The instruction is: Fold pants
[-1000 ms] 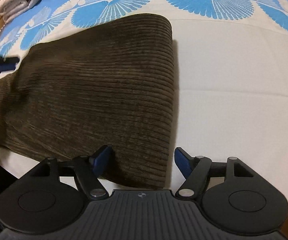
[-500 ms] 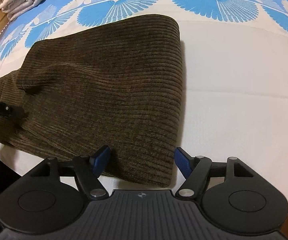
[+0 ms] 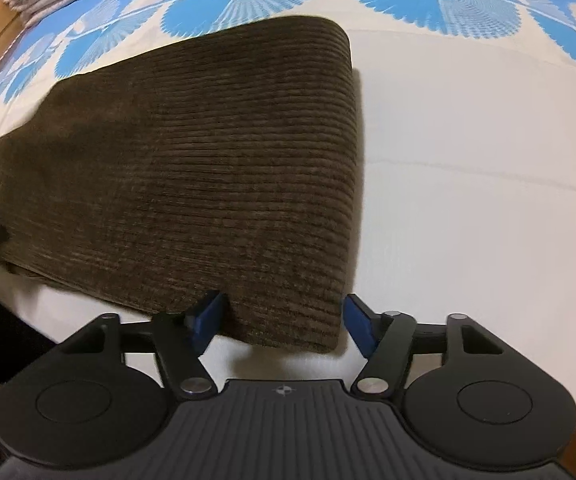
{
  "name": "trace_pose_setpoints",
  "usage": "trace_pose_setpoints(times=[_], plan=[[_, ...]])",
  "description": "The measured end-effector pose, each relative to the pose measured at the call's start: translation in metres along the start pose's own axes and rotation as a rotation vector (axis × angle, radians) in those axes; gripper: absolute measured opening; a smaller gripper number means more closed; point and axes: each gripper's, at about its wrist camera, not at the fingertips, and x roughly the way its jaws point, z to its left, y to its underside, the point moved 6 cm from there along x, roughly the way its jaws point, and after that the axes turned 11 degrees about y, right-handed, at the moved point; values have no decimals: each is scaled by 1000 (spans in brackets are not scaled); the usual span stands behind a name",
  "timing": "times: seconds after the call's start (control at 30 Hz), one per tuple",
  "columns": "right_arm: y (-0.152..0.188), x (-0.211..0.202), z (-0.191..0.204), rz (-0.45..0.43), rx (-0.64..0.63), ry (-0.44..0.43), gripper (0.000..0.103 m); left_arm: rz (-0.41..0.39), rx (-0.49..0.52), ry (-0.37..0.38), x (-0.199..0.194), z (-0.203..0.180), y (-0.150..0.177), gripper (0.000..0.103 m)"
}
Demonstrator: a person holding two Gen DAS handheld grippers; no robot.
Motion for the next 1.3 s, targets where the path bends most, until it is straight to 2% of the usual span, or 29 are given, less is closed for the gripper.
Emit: trace_pose_setpoints(times=[0.1,0.17,0.23,0.27,0.3,0.4,0.43,0.47,0.53,0.6,0.63,0.7,0.73,0.77,0.8,0.83,0.87,0.9,0.93,1.03,1.1,1.2,1.23,1.3], plan=[[-2,-3,-5,10,32,-4,55,-129,-13,74,-24,0,-12,25],[-5,-5,-11,6,63,-14,53,-217,10,123,-37,-8,-22,26],[-7,-8,-9,-14,62,-12,54,-228,65,178,-34,-22,-25,26],[-8,-8,-10,-18,75,-14,55,-202,94,191,-27,-29,-23,26],[-10,-7,-11,-19,96,-16,55,-155,121,178,-14,-32,-19,26],[-13,-3,-11,-13,130,-19,59,76,165,27,34,-24,-1,27],[-14,-2,-11,-15,131,-17,63,68,168,32,33,-25,-6,28],[-15,-1,-9,-11,135,-14,65,23,155,53,26,-26,-14,27],[-15,6,-7,13,140,2,69,-129,92,102,1,-18,-32,27],[-14,9,-5,23,125,20,70,-232,81,88,-13,-12,-46,27],[-14,9,-4,18,111,20,70,-246,77,79,-13,-9,-50,25],[-15,10,-4,17,103,17,70,-221,75,38,-2,-6,-53,21],[-15,11,-5,21,108,13,69,-190,88,-15,7,-2,-55,15],[-14,12,-6,22,110,6,68,-144,99,-113,20,6,-54,10],[-15,11,-5,20,105,1,62,-105,98,-202,39,3,-54,10],[-15,10,-5,12,95,7,53,-88,89,-252,45,8,-54,16],[-15,9,-5,4,87,8,48,-109,54,-233,42,9,-58,13],[-16,7,-5,-3,88,0,38,-150,23,-215,32,10,-63,13],[-15,3,-6,-9,97,-14,33,-192,4,-208,24,11,-67,13],[-15,-6,-15,-16,126,-56,31,-310,-30,-152,3,8,-81,13],[-15,-7,-21,-11,153,-83,34,-366,-17,-95,-5,-3,-94,13],[-14,-3,-29,1,194,-72,46,-364,38,-57,-4,-20,-102,13],[-14,-1,-30,3,201,-69,51,-339,49,-76,2,-21,-102,15],[-14,-1,-28,6,196,-51,59,-242,41,-179,23,-15,-96,15]])
